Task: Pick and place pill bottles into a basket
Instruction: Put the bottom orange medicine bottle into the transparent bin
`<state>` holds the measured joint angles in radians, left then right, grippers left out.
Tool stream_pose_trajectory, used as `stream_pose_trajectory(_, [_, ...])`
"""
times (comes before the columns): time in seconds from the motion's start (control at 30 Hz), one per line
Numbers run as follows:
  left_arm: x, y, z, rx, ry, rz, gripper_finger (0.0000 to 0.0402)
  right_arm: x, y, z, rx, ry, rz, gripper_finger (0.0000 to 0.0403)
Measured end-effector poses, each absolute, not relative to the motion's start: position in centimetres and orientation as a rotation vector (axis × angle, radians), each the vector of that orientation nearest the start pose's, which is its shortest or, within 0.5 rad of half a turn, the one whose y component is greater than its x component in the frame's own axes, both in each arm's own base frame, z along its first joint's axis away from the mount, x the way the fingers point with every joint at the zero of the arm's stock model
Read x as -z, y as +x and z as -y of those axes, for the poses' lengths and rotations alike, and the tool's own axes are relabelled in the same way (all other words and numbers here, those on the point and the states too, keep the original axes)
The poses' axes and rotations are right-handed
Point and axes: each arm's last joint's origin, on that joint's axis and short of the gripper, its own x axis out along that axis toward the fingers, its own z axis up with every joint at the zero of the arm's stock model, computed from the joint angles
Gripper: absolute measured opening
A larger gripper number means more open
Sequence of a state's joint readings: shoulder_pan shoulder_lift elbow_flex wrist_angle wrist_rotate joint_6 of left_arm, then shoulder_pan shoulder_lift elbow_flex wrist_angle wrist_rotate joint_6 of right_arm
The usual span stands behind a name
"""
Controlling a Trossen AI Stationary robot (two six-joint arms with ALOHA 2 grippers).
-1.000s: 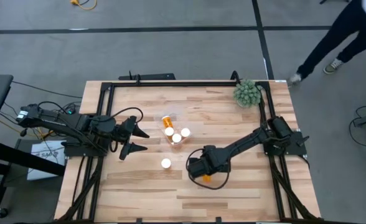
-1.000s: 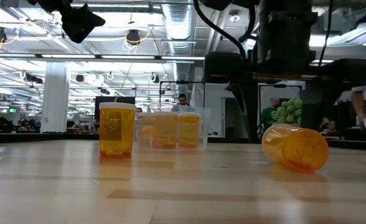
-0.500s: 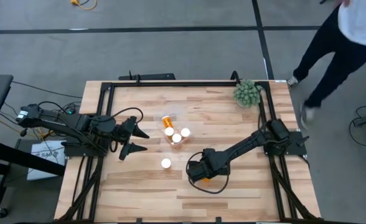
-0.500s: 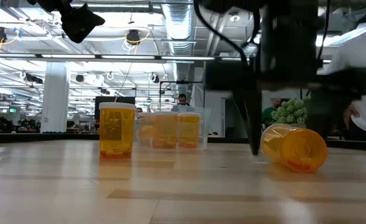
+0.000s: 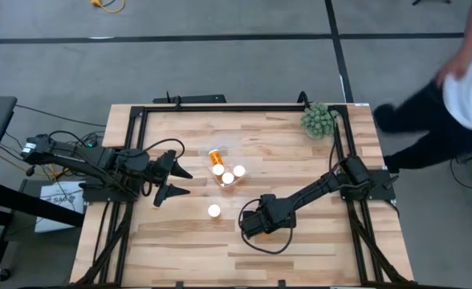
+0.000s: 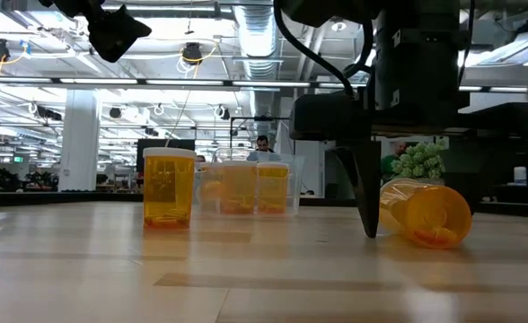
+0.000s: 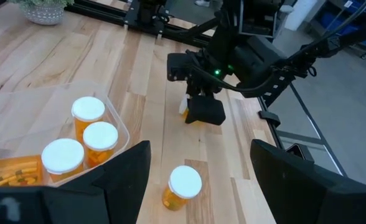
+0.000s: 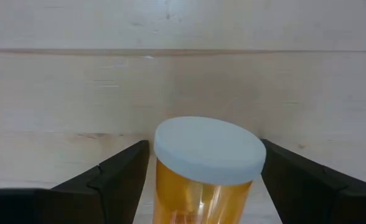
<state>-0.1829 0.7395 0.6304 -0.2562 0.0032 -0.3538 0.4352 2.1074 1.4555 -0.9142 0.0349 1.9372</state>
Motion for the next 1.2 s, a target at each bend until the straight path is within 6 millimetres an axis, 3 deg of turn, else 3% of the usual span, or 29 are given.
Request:
stream_pose_trajectory(0.5, [-27.99,16.26,3.01,0.117,-0.317,-0.392,0.0265,-13.15,35.08,-16.22,1.161,1.145,-1.211,0.0287])
stream_pose_trajectory(1.2, [-27.99,16.26,2.98,0.106,-0.316,-0.39,0.0265,-13.48,35.26,-16.41,1.116,1.109,-1.241,0.0188])
